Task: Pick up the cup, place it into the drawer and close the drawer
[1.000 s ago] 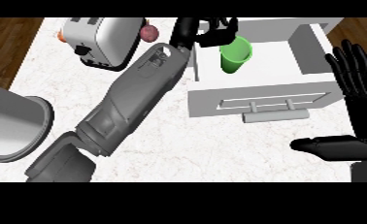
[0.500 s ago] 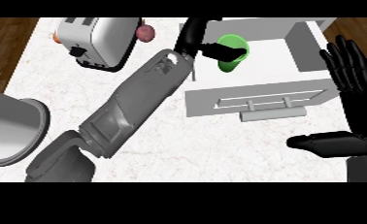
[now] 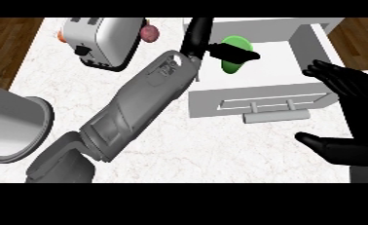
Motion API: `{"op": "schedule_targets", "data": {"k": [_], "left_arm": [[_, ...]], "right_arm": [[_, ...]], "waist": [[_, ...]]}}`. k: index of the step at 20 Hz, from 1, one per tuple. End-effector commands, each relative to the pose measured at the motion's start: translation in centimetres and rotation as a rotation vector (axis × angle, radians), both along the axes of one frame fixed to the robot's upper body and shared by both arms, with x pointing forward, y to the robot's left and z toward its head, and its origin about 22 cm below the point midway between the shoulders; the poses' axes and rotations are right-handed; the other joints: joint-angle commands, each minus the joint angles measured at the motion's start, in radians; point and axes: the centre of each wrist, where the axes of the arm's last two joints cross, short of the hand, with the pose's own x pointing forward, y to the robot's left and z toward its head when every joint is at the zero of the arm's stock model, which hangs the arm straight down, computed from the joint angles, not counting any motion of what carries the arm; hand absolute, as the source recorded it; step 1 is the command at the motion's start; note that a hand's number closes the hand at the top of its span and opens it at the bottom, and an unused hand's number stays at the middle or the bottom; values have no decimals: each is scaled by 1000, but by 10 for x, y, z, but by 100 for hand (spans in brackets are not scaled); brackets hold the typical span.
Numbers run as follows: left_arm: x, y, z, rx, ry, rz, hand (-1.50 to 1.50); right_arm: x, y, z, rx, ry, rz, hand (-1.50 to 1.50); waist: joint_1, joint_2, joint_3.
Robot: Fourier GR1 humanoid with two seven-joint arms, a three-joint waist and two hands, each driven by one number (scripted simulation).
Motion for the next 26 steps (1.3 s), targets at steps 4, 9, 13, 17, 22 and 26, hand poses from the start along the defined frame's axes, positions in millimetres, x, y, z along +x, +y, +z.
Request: {"op": "schedule_targets", "data": {"k": [4,9,13,17,22,26], "left_arm": [[2,0,11,-107,-17,1,-150],[10,17,55,-155,10,9,-150],[4,35,37,-175,11,46,-150],[7,90,19,-180,29,60,-150],[-16,112,22,-229,22,65,-150],[-14,157,42,-242,43,79,-150]], "right_arm": [[-13,-9,20,-224,-31,64,150],[-31,-17,20,-334,21,49,150],[-35,0,23,-447,16,-19,150],[-29,13,6,-515,28,-55,150],[3,33,-4,-585,29,-110,150],[6,38,-24,-726,-9,-97,150]], "waist": [[38,-7,-1],[71,-21,-1],[81,-21,-1],[90,-17,-1],[109,-18,-1],[100,-17,0]]}}
